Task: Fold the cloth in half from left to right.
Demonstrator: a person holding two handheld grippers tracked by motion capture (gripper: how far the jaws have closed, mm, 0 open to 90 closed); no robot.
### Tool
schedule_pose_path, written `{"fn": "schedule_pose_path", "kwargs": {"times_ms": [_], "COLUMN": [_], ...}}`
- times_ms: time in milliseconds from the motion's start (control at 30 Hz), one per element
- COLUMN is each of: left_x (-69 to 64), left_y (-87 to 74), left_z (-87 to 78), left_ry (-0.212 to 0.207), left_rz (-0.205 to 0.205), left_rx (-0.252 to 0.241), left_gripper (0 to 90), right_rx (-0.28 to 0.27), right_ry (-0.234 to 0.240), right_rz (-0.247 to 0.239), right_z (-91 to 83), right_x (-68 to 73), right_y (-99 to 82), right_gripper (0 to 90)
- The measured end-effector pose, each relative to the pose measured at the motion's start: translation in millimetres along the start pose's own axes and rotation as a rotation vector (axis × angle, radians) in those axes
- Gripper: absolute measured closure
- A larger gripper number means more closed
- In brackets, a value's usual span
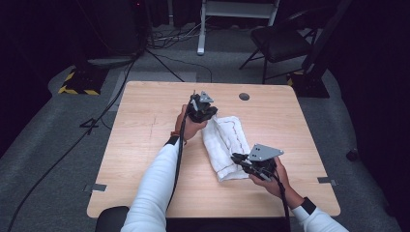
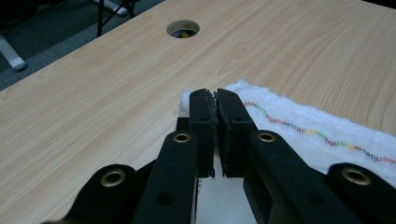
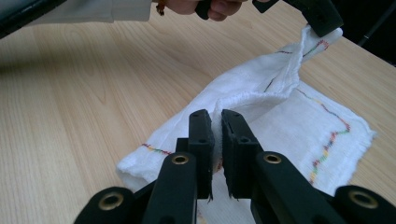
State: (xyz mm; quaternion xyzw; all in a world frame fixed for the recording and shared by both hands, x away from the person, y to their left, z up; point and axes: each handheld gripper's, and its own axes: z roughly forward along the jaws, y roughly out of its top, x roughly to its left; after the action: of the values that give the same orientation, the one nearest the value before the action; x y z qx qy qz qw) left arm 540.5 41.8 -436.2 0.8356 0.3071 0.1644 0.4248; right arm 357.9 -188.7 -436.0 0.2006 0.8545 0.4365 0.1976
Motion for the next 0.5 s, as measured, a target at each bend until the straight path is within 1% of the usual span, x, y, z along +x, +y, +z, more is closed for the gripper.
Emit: {"fn": "schedule_pose_path", "kwargs": {"times_ms": [33, 100, 167, 300, 367, 433, 500], "left_x": [-1.4, -4.6, -7.7, -14.8, -18.2, -22.5, -25.3], "left_y": [1.7, 4.5, 6.2, 9.6, 11.8, 13.3, 14.2], "left_z": [2.2, 7.2, 12.4, 27.8, 33.6, 39.7, 43.9], "left_ry": [-0.003, -0.006, -0.006, -0.014, -0.013, -0.014, -0.011], "left_rz": [0.005, 0.000, 0.007, 0.015, 0.027, 0.028, 0.032], "left_rx": [0.001, 0.003, 0.006, 0.021, 0.028, 0.035, 0.039], "left_gripper": [85.3, 85.3, 85.3, 85.3, 85.3, 85.2, 85.0], "right_rx": [0.005, 0.013, 0.023, 0.040, 0.047, 0.057, 0.070], "right_ry": [-0.005, -0.012, -0.018, -0.025, -0.030, -0.037, -0.038], "right_rz": [0.002, 0.008, 0.010, 0.007, 0.016, 0.029, 0.032], "right_z": [-1.4, -2.5, -3.7, -7.7, -10.0, -11.7, -13.0], "right_x": [-1.0, -3.1, -4.9, -7.4, -10.1, -12.4, -14.9], "right_y": [-2.0, -5.5, -8.8, -14.5, -18.0, -21.9, -25.8], "right_gripper": [83.1, 83.1, 83.1, 83.0, 83.0, 83.0, 83.0]}}
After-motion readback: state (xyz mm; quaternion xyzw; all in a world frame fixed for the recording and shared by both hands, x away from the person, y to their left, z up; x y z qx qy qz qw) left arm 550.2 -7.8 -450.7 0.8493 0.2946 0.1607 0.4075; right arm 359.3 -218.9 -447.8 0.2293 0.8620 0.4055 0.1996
